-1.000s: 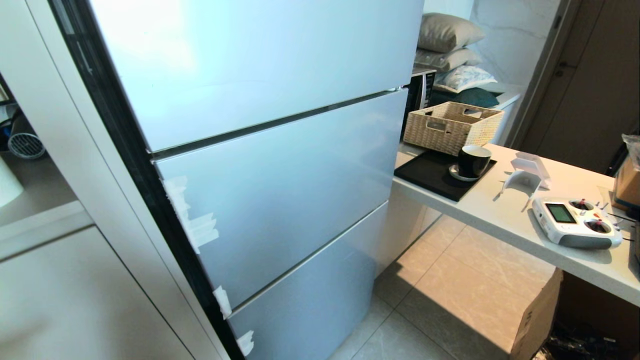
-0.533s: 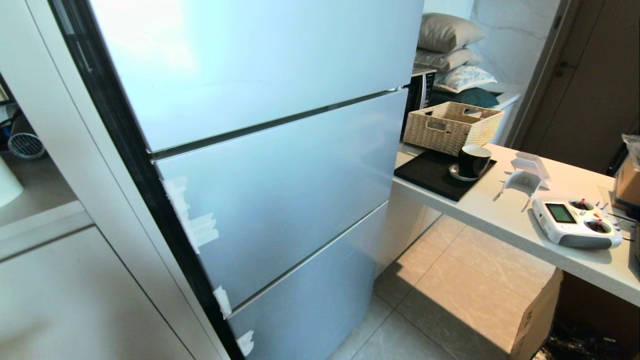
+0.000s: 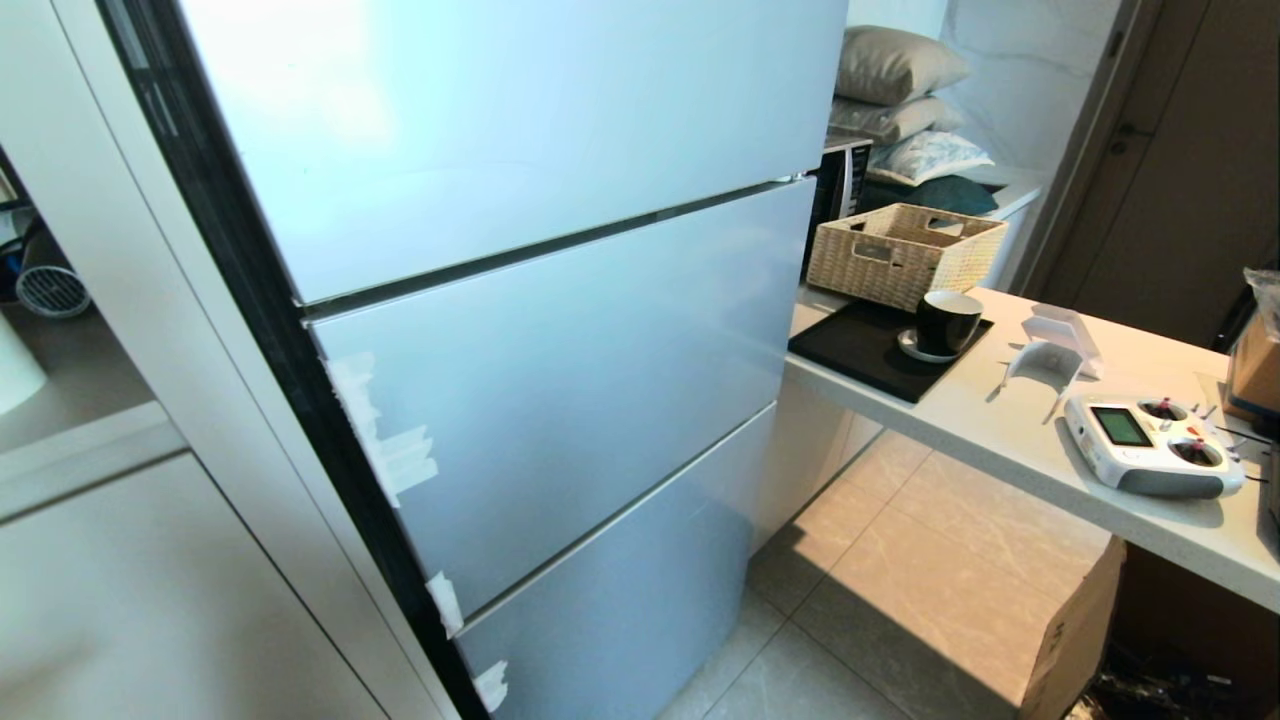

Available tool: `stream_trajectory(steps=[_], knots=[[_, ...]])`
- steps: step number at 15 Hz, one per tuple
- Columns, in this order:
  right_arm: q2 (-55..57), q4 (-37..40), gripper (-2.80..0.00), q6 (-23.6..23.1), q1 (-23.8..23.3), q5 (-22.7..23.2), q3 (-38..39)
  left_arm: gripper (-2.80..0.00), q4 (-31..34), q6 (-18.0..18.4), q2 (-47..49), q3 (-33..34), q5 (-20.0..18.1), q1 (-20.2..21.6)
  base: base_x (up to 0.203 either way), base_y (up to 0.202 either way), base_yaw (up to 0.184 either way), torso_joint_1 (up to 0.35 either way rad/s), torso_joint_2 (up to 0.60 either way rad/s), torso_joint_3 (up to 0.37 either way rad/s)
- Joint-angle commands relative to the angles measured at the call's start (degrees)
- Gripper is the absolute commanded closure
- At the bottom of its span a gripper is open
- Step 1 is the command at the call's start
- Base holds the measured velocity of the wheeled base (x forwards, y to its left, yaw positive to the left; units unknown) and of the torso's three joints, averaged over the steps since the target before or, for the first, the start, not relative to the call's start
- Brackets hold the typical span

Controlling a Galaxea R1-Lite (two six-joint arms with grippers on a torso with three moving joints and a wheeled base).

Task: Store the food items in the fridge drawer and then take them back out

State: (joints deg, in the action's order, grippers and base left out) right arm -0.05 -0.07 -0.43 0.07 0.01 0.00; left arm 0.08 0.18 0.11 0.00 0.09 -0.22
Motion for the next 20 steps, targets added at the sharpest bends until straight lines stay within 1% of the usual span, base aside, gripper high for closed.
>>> stream_trajectory(steps=[1, 2, 3, 5, 7, 9, 10, 13, 16, 18, 19, 20], knots=[[0.05, -0.01, 0.00, -0.01, 0.01, 0.03, 0.00, 0.00, 0.13, 0.13, 0.07, 0.00, 0.06, 0.00, 0.000, 0.000, 0.000, 0.000, 0.00, 0.000], [0.05, -0.01, 0.00, -0.01, 0.01, -0.01, 0.00, 0.00, -0.21, 0.81, 0.07, -0.26, 0.08, 0.02, 0.000, 0.000, 0.000, 0.000, 0.00, 0.000], [0.05, -0.01, 0.00, -0.01, 0.01, 0.07, 0.00, 0.00, -1.16, 1.06, 0.13, -2.37, -0.10, 0.01, 0.000, 0.000, 0.000, 0.000, 0.00, 0.000], [0.05, -0.01, 0.00, -0.01, 0.01, -0.01, 0.00, 0.00, -1.69, 0.50, 2.93, -9.00, -0.93, -0.07, 0.000, 0.000, 0.000, 0.000, 0.00, 0.000], [0.05, -0.01, 0.00, -0.01, 0.01, -0.01, 0.00, 0.00, -2.28, -1.06, 12.05, -12.81, -1.42, -0.67, 0.000, 0.000, 0.000, 0.000, 0.00, 0.000], [0.05, -0.01, 0.00, -0.01, 0.01, -0.01, 0.00, 0.00, -4.97, -4.73, 24.25, -15.51, -1.71, -2.28, 0.000, 0.000, 0.000, 0.000, 0.00, 0.000], [0.05, -0.01, 0.00, -0.01, 0.01, 0.07, 0.00, 0.00, -7.49, -6.78, 30.72, -16.48, -1.78, -2.96, 0.000, 0.000, 0.000, 0.000, 0.00, 0.000], [0.05, -0.01, 0.00, -0.01, 0.01, -0.01, 0.00, 0.00, -20.13, -12.36, 50.50, -18.09, -1.91, -4.06, 0.000, 0.000, 0.000, 0.000, 0.00, 0.000], [0.05, -0.01, 0.00, -0.01, 0.01, -0.01, 0.00, 0.00, -35.75, -15.41, 67.41, -19.04, -1.92, -4.46, 0.000, 0.000, 0.000, 0.000, 0.00, 0.000], [0.05, -0.01, 0.00, -0.01, 0.01, -0.01, 0.00, 0.00, -46.27, -16.67, 75.50, -19.32, -1.79, -4.50, 0.000, 0.000, 0.000, 0.000, 0.00, 0.000], [0.05, -0.01, 0.00, -0.01, 0.01, -0.01, 0.00, 0.00, -50.47, -18.20, 77.99, -19.51, -1.73, -4.52, 0.000, 0.000, 0.000, 0.000, 0.00, 0.000], [0.05, -0.01, 0.00, -0.01, 0.01, -0.01, 0.00, 0.00, -51.96, -20.13, 79.59, -20.45, -1.69, -4.52, 0.000, 0.000, 0.000, 0.000, 0.00, 0.000]])
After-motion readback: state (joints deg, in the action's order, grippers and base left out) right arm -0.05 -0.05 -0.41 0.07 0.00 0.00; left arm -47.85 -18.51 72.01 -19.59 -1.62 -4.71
